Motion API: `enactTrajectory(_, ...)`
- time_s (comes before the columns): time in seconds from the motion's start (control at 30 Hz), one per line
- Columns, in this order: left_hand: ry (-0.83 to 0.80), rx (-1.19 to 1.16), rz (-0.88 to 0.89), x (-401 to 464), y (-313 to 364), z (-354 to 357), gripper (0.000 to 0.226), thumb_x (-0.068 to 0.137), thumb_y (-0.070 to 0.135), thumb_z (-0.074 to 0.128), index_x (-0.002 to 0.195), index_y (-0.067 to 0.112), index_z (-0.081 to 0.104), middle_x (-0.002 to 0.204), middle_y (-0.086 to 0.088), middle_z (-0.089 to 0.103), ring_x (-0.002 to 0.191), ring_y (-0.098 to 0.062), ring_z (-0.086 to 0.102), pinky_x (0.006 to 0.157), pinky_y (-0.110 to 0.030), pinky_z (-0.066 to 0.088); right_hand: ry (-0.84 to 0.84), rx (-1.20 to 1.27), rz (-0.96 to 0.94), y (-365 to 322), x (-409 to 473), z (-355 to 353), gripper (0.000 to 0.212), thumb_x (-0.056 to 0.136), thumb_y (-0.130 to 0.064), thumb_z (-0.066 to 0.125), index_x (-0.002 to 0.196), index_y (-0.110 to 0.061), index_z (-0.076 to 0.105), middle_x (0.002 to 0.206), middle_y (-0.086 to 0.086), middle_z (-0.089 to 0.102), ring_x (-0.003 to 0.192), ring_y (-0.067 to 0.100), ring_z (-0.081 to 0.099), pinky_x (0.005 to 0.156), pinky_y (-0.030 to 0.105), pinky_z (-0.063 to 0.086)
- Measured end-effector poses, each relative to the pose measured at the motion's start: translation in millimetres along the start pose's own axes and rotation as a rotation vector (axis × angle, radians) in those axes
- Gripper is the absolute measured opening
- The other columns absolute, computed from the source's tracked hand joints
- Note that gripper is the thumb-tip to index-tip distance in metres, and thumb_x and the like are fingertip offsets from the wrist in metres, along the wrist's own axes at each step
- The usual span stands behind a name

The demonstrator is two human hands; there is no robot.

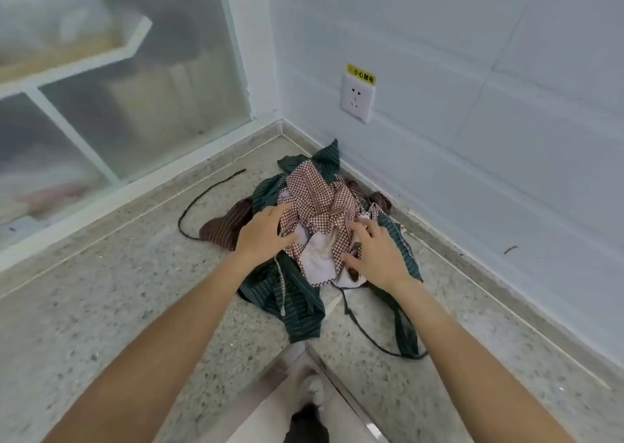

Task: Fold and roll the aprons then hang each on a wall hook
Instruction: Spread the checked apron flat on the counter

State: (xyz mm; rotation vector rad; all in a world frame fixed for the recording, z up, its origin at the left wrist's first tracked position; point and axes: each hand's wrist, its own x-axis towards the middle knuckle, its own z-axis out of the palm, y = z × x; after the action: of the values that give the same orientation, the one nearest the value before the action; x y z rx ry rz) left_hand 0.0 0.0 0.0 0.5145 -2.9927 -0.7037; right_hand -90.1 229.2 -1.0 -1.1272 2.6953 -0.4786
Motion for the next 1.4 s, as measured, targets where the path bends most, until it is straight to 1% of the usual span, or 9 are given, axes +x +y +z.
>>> enactTrajectory(0.2, -0.038, -0.100, -0.049, 82, -26, 27, 0.098, 0.074, 0.057, 0.067, 0.148, 0.027, 0.011, 0.151, -0.009, 0.021, 0.136, -0.031, 0.020, 0.108, -0.048, 0.028, -0.058, -0.031, 0.140, 6, 80, 27, 0.092, 0.079, -0.057, 0.062, 0.147, -0.043, 0.001, 0.157, 0.011, -0.008, 0.142, 0.042, 0.001, 0.110, 0.060, 0.017)
enactTrajectory(0.3, -0.078, 0.026, 0.154, 109, -37, 42, 0.109, 0.068, 0.059, 0.072, 0.149, 0.028, 0.005, 0.155, -0.012, 0.003, 0.141, -0.032, 0.005, 0.112, -0.052, 0.020, -0.161, -0.054, 0.208, 8, 104, 47, 0.096, 0.076, -0.059, 0.062, 0.148, -0.041, 0.002, 0.157, 0.011, -0.013, 0.141, 0.042, 0.002, 0.109, 0.059, 0.022)
enactTrajectory(0.5, -0.199, 0.389, 0.487, 159, -46, 50, 0.129, 0.055, 0.061, 0.077, 0.148, 0.031, -0.006, 0.157, -0.004, -0.006, 0.144, -0.029, -0.007, 0.111, -0.058, 0.017, -0.040, -0.138, 0.213, 5, 120, 64, 0.048, 0.084, -0.010, 0.062, 0.129, -0.009, 0.047, 0.153, 0.015, 0.017, 0.132, 0.039, 0.026, 0.104, 0.045, 0.039)
enactTrajectory(0.63, -0.290, 0.439, 0.532, 170, -44, 54, 0.130, 0.058, 0.066, 0.072, 0.147, 0.025, -0.012, 0.153, -0.001, 0.022, 0.141, -0.021, 0.014, 0.113, -0.050, 0.019, 0.150, -0.091, 0.098, 12, 116, 57, 0.032, 0.065, 0.009, 0.071, 0.094, -0.002, 0.068, 0.127, 0.017, 0.056, 0.114, 0.037, 0.051, 0.089, 0.044, 0.052)
enactTrajectory(0.8, -0.171, 0.385, 0.599, 149, -51, 45, 0.102, 0.071, 0.046, 0.072, 0.150, 0.016, 0.015, 0.116, -0.001, 0.063, 0.113, -0.021, 0.052, 0.114, -0.046, 0.011, 0.282, 0.062, 0.086, 16, 98, 26, 0.043, 0.058, 0.021, 0.067, 0.094, -0.004, 0.068, 0.120, 0.014, 0.061, 0.111, 0.036, 0.052, 0.095, 0.041, 0.043)
enactTrajectory(0.97, -0.126, 0.138, 0.480, 107, -59, 18, 0.046, 0.080, 0.014, 0.067, 0.125, 0.014, 0.057, 0.101, -0.008, 0.066, 0.093, -0.028, 0.062, 0.085, -0.040, 0.047, 0.301, 0.170, 0.089, 12, 76, -5, 0.044, 0.064, 0.015, 0.069, 0.101, -0.008, 0.068, 0.126, 0.012, 0.057, 0.117, 0.033, 0.052, 0.097, 0.036, 0.041)
enactTrajectory(1.03, -0.115, 0.039, 0.413, 90, -61, 7, 0.038, 0.083, 0.012, 0.063, 0.121, 0.011, 0.060, 0.101, -0.008, 0.062, 0.094, -0.025, 0.059, 0.073, -0.038, 0.049, 0.314, 0.190, 0.075, 10, 68, -14, 0.044, 0.065, 0.014, 0.069, 0.102, -0.010, 0.069, 0.124, 0.009, 0.058, 0.114, 0.029, 0.055, 0.094, 0.028, 0.039)
enactTrajectory(1.23, -0.007, 0.024, 0.284, 12, -60, -26, 0.040, 0.084, 0.010, 0.064, 0.123, 0.004, 0.056, 0.123, -0.008, 0.056, 0.112, -0.024, 0.051, 0.089, -0.036, 0.044, 0.317, 0.236, -0.047, -18, 21, -33, 0.048, 0.065, 0.018, 0.068, 0.101, -0.014, 0.070, 0.115, 0.003, 0.062, 0.106, 0.017, 0.057, 0.095, 0.021, 0.039)
enactTrajectory(1.4, 0.092, -0.118, 0.070, -84, -47, -51, 0.039, 0.087, 0.005, 0.055, 0.125, 0.006, 0.048, 0.109, -0.008, 0.062, 0.093, -0.022, 0.060, 0.074, -0.032, 0.045, 0.309, 0.271, -0.222, -52, -24, -36, 0.047, 0.066, 0.017, 0.069, 0.101, -0.014, 0.069, 0.111, 0.001, 0.062, 0.102, 0.010, 0.055, 0.093, 0.020, 0.040)
